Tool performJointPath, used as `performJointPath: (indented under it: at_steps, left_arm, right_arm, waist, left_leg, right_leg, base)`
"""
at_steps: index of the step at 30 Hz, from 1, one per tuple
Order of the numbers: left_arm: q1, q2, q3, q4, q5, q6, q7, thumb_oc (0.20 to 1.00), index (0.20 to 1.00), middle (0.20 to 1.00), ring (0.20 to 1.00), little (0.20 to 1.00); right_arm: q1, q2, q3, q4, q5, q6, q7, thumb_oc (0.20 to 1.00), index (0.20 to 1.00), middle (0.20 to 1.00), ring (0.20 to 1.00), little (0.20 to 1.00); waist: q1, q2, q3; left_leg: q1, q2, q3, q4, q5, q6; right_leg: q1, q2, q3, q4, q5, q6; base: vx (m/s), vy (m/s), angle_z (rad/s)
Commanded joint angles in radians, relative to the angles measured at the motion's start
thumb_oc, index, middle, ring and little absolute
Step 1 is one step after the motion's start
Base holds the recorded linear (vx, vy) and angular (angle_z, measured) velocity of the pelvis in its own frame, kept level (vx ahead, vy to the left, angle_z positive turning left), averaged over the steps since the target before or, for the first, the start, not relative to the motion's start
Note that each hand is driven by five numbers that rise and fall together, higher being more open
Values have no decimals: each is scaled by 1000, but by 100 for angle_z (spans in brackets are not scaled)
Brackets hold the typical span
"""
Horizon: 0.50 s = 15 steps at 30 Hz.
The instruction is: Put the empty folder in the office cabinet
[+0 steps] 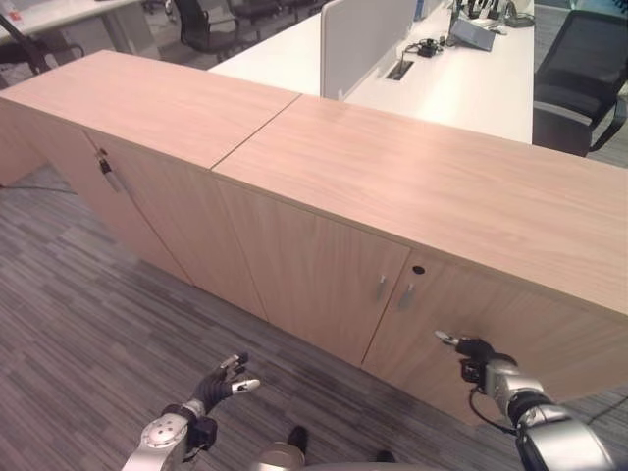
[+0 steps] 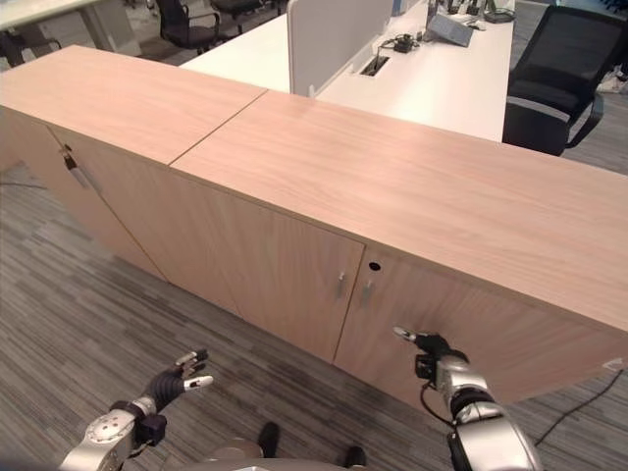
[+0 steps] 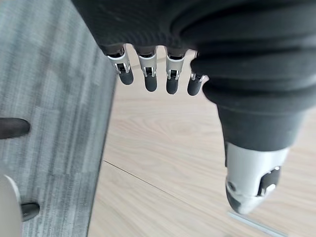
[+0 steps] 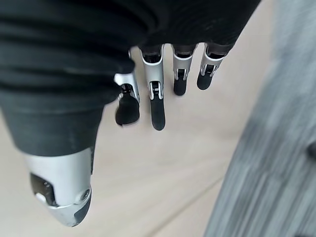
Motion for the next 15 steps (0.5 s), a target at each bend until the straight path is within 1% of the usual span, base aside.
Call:
performJointPath:
  at_steps: [1,5,6,8,10,11,12,13,14,15]
  left_arm:
    - [-27,32,-34,6,-39,-24,-7,1000,1000,1000,1000,1000]
    - [-26,20,-35,8,-38,-24,-3,1000,1000,1000,1000,1000]
    - [-25,9,-31,16,-34,-25,1,1000,1000,1000,1000,1000]
    - [-24,-4,-22,25,-31,-27,9,1000,1000,1000,1000,1000]
    - [-21,-21,-6,30,-28,-29,20,1000,1000,1000,1000,1000]
    - [-18,-21,-6,30,-28,-30,20,1000,1000,1000,1000,1000]
    - [-14,-32,7,35,-22,-32,26,1000,1000,1000,1000,1000]
    - [-10,-59,41,49,-14,-32,33,1000,1000,1000,1000,1000]
    - [-8,-58,41,49,-14,-32,33,1000,1000,1000,1000,1000]
    - [-3,-79,68,55,0,-33,37,1000,1000,1000,1000,1000]
  right_arm:
    - [-240,-160,-37,-4,54,-112,-35,1000,1000,1000,1000,1000]
    - [-223,-147,-35,1,50,-116,-27,1000,1000,1000,1000,1000]
    - [-190,-111,-25,-29,49,-122,-19,1000,1000,1000,1000,1000]
    - [-137,-69,-19,-79,46,-129,-14,1000,1000,1000,1000,1000]
    - [-50,-9,-11,-175,31,-139,-7,1000,1000,1000,1000,1000]
    - [-44,-8,-11,-181,30,-137,-10,1000,1000,1000,1000,1000]
    - [10,16,-10,-237,11,-141,-6,1000,1000,1000,1000,1000]
    - [147,78,-4,-343,-39,-145,9,1000,1000,1000,1000,1000]
    - [154,79,-4,-350,-40,-142,8,1000,1000,1000,1000,1000]
    - [275,117,-14,-437,-73,-145,25,1000,1000,1000,1000,1000]
  waist:
    - [38,-34,-41]
    - [32,-26,-41]
    - [24,-21,-40]
    - [14,-17,-38]
    - [-2,-13,-34]
    - [-2,-13,-36]
    - [-11,-11,-35]
    - [-35,-6,-31]
    - [-35,-6,-33]
    - [-55,-1,-32]
  left_leg:
    - [27,34,22,16,-87,-41]
    - [32,42,24,14,-85,-47]
    - [35,46,29,13,-84,-49]
    - [39,48,35,13,-84,-50]
    - [41,51,45,12,-83,-50]
    - [41,51,45,12,-83,-50]
    - [44,53,50,12,-84,-50]
    - [49,55,60,12,-86,-50]
    - [49,55,60,12,-87,-50]
    - [53,56,65,12,-89,-51]
  right_leg:
    - [91,-43,-59,13,-102,70]
    - [91,-38,-56,9,-107,65]
    - [91,-36,-51,9,-107,63]
    - [89,-36,-47,9,-107,62]
    - [86,-36,-38,9,-105,60]
    - [87,-36,-37,9,-105,60]
    - [86,-36,-34,9,-105,59]
    - [80,-36,-27,10,-104,58]
    - [81,-36,-27,10,-104,58]
    - [78,-37,-22,12,-105,57]
  base:
    - [5,-40,-3]
    - [-4,-51,-1]
    - [-15,-42,0]
    - [-8,-16,-1]
    - [-5,-3,-2]
    - [-8,0,-7]
    - [-5,-3,-12]
    - [-4,-3,-11]
    - [0,3,-13]
    - [0,9,-22]
